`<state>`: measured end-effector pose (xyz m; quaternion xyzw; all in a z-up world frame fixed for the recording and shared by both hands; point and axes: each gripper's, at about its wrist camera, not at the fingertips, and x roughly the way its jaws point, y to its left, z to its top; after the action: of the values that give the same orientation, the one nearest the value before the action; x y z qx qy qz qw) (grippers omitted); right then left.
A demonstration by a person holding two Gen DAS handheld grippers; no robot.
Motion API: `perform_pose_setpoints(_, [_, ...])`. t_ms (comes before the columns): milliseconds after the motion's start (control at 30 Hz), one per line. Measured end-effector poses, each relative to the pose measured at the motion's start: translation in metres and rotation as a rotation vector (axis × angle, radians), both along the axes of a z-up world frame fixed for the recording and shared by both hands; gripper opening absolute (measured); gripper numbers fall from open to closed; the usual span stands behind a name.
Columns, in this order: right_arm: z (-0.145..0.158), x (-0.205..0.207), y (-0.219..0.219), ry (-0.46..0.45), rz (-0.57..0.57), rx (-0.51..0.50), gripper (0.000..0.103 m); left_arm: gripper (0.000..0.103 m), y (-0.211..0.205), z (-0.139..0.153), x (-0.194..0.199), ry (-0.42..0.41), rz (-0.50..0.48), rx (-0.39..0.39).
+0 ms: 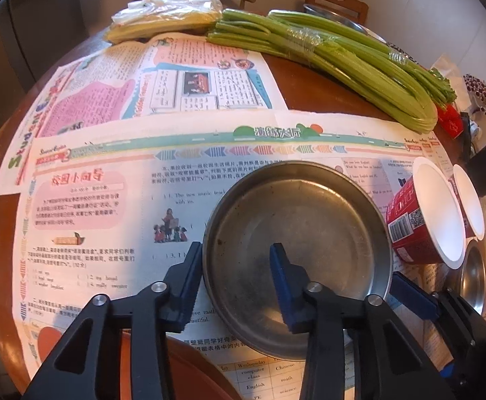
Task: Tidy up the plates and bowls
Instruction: 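Move the left tool to the shallow steel pan and grip its rim, then lift the shallow steel pan with the left tool and carry it toward the orange plate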
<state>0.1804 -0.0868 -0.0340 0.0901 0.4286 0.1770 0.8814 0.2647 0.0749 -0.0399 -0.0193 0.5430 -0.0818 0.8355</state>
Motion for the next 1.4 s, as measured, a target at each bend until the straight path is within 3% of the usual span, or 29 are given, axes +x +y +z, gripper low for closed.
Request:
perform_pose_setpoints(167, [-0.004, 0.000, 0.014, -0.031, 0.013, -0.071, 0.053, 0.039, 0.001, 0.002, -0.008, -0.019, 0.006, 0.018])
perform_pose_setpoints(400, [0.013, -0.012, 0.015, -0.060, 0.031, -0.048, 0.053, 0.039, 0.007, 0.019, -0.025, -0.062, 0.018, 0.013])
perform_pose_setpoints(800, [0.045, -0.052, 0.005, -0.150, 0.031, -0.026, 0.053, 0.041, -0.001, 0.069, -0.074, -0.210, 0.024, 0.018])
perform_pose_setpoints(1400, [0.084, -0.103, 0.000, -0.254, 0.053, -0.011, 0.053, 0.042, 0.000, 0.111, -0.135, -0.315, 0.057, 0.015])
